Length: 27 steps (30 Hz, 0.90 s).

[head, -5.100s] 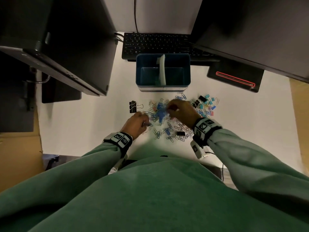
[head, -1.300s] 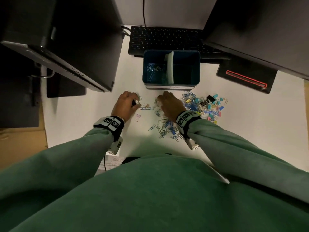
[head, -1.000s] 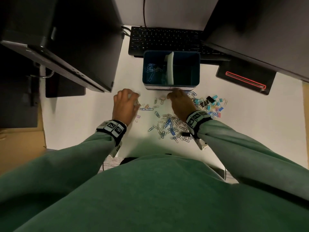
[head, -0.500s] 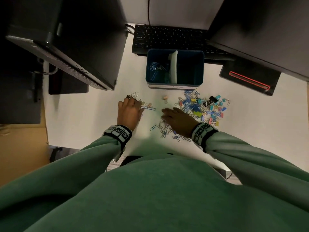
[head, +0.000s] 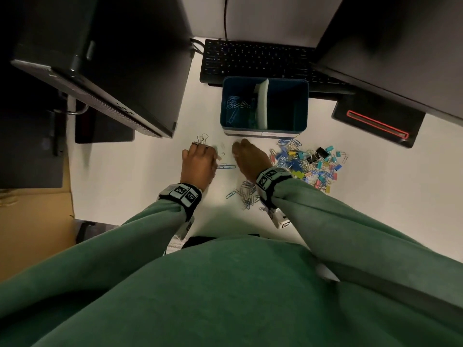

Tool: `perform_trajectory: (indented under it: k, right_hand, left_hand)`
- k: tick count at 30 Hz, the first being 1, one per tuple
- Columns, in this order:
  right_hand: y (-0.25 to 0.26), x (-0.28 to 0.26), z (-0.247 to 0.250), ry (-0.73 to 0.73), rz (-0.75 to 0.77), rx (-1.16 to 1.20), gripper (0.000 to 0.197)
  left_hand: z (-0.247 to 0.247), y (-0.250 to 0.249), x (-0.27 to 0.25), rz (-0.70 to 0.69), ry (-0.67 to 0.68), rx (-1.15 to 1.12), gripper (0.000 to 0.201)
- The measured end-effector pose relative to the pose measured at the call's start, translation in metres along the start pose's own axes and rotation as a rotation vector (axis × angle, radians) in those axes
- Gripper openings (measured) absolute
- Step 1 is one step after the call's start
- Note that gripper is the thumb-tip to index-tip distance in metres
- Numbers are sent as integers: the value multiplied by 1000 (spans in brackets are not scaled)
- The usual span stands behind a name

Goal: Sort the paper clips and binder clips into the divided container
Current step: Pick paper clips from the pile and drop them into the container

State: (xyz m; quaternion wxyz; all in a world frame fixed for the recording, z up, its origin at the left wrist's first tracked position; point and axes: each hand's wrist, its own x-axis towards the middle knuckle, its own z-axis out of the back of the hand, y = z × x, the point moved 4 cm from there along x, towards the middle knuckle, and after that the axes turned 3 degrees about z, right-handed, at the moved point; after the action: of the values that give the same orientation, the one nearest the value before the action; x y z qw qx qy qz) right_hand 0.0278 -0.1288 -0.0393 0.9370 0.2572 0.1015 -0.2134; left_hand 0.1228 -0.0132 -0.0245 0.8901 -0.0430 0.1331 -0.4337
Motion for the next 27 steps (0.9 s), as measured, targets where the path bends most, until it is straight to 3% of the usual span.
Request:
perform_trajectory:
  k: [2,5,8,10,14,18,22,27]
  right_hand:
    - [-14,-4,7,-52,-17,-19,20]
    - [-10,-7,14,-111,94,-98,31]
    - [16,-4,6,-81,232,-136,37]
    - [26,-3,0,-35,242,-123,40]
    - [21,-4,3,36,187,-155,48]
    - [-3,-17,11,83,179,-269,56]
    - [-28,-40,20,114,173,-324,54]
    - [-9,-31,20,121,236,-229,63]
  left_hand:
    - [-2,7,-1,20,-3,-5,13]
    - [-2,18,-1,61,-38,-55,10]
    - [-3,18,2,88,-23,-105,8]
    - [-6,14,4,83,18,-129,10]
    - [-15,7,-2,41,112,-185,28]
    - [-19,-6,-4,-31,160,-181,10]
    - [-20,-31,-8,-167,225,-227,8]
    - [-22,-35,-16,-194,302,-210,31]
